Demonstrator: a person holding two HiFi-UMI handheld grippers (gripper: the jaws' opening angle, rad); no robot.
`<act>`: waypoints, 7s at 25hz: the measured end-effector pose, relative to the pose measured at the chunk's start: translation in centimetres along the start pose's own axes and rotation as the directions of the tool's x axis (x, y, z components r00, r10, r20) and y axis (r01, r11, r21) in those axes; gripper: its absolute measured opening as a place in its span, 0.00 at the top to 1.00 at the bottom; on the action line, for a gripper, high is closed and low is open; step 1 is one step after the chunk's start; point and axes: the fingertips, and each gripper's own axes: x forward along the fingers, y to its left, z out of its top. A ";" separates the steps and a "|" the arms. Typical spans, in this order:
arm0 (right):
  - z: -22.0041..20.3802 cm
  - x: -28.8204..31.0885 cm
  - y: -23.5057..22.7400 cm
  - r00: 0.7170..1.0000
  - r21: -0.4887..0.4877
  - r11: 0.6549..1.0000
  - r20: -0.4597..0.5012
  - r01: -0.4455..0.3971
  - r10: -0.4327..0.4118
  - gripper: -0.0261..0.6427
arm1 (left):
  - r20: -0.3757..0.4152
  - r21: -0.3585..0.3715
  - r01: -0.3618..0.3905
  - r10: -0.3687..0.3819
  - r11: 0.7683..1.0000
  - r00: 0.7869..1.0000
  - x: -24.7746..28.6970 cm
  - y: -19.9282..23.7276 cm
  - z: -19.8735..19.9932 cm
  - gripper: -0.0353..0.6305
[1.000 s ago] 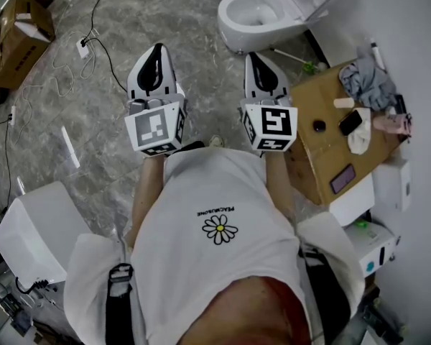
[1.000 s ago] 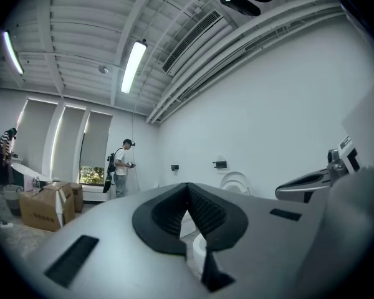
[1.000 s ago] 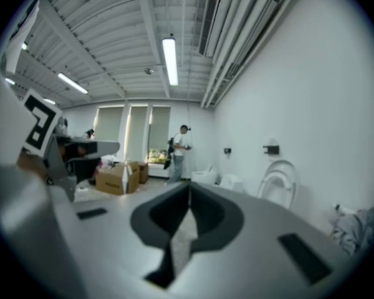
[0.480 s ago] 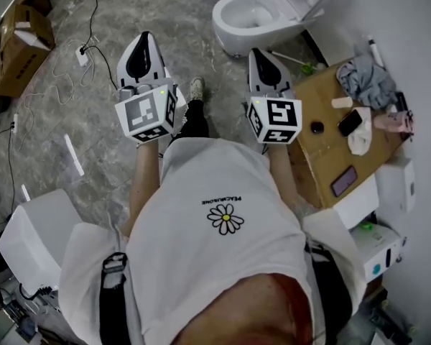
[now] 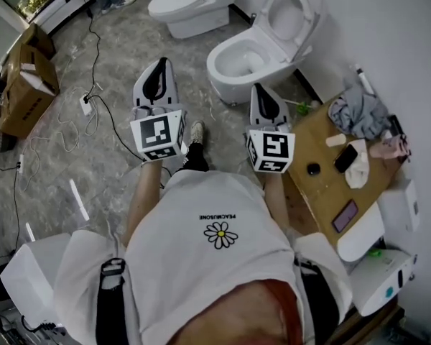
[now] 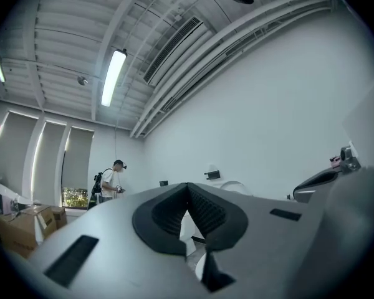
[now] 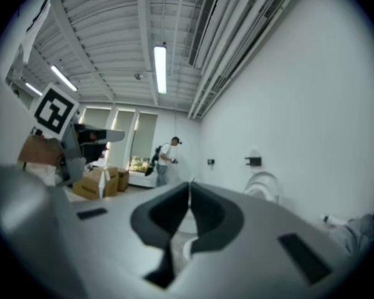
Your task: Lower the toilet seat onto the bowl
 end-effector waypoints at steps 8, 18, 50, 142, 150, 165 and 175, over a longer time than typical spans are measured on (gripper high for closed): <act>-0.2 5.1 0.5 1.000 -0.012 1.000 -0.007 -0.012 0.012 0.92 | 0.004 0.005 0.041 -0.041 0.999 0.999 4.8 0.9 -1.9 0.92; -0.8 17.1 0.9 0.993 -0.041 0.996 -0.091 -0.084 0.080 0.92 | -0.043 -0.077 0.070 -0.074 0.995 0.996 14.0 4.4 -7.2 0.92; 0.3 45.9 -1.4 0.970 -0.101 0.976 -0.173 -0.191 0.172 0.92 | -0.053 -0.118 0.027 -0.033 0.993 0.998 39.4 14.9 -13.0 0.92; -21.9 40.9 -52.5 0.389 -0.055 0.525 -0.605 0.850 -0.694 0.73 | -0.284 -0.174 0.867 -0.867 0.467 0.410 75.9 -33.5 -32.9 0.69; -22.1 41.1 -53.2 0.379 -0.065 0.520 -0.608 0.852 -0.697 0.79 | -0.327 -0.122 0.866 -0.843 0.485 0.426 76.9 -33.6 -33.4 0.76; -22.1 41.1 -52.8 0.357 -0.152 0.545 -0.606 0.825 -0.710 0.85 | -0.340 -0.045 0.886 -0.841 0.461 0.420 76.5 -33.8 -33.9 0.84; -21.8 39.8 -49.8 0.373 -0.124 0.538 -0.591 0.834 -0.715 0.85 | -0.320 -0.077 0.895 -0.861 0.439 0.394 74.1 -31.6 -33.1 0.84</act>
